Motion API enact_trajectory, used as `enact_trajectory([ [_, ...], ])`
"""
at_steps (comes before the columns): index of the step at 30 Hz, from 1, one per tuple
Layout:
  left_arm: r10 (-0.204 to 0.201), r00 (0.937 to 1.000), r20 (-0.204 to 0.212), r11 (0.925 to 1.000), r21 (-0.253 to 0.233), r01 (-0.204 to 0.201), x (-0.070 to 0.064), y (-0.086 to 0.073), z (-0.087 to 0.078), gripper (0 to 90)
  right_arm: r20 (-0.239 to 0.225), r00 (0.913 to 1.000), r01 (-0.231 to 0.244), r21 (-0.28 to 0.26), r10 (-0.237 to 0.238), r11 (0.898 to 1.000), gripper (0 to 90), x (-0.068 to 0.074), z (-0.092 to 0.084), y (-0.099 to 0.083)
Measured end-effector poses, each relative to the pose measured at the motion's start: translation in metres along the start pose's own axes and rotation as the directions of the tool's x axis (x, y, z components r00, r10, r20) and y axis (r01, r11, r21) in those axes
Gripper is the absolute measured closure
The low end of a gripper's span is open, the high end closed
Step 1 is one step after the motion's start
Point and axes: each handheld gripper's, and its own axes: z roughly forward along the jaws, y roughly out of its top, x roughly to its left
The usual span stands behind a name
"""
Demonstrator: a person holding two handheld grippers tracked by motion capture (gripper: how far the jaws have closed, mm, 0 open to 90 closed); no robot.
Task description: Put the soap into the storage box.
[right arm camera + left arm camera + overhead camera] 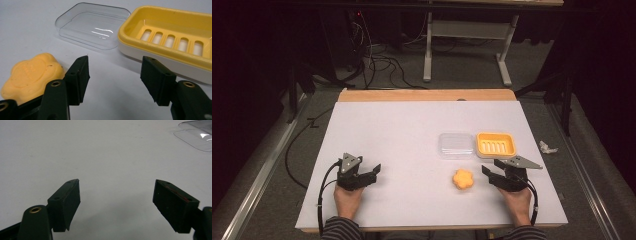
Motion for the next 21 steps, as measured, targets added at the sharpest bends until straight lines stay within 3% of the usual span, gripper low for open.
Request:
enact_trajectory([
  [14,0.005,1.0000,0.003,1.0000,0.004,-0.005,0.000,0.000,0.000,22.4,-0.074,0.9964,0.043,0.011,-0.042,0.999,37.1,0.024,-0.010,0.007],
  [19,0.001,0.9999,0.012,1.0000,0.006,-0.001,0.000,0.000,-0.001,21.9,-0.075,0.9964,0.039,0.006,-0.039,0.999,36.7,0.031,-0.013,0.009],
  [21,-0.002,0.9999,0.013,1.0000,0.007,0.002,0.000,0.000,0.000,21.9,-0.097,0.9946,0.038,0.019,-0.036,0.999,36.3,0.035,-0.015,0.011],
])
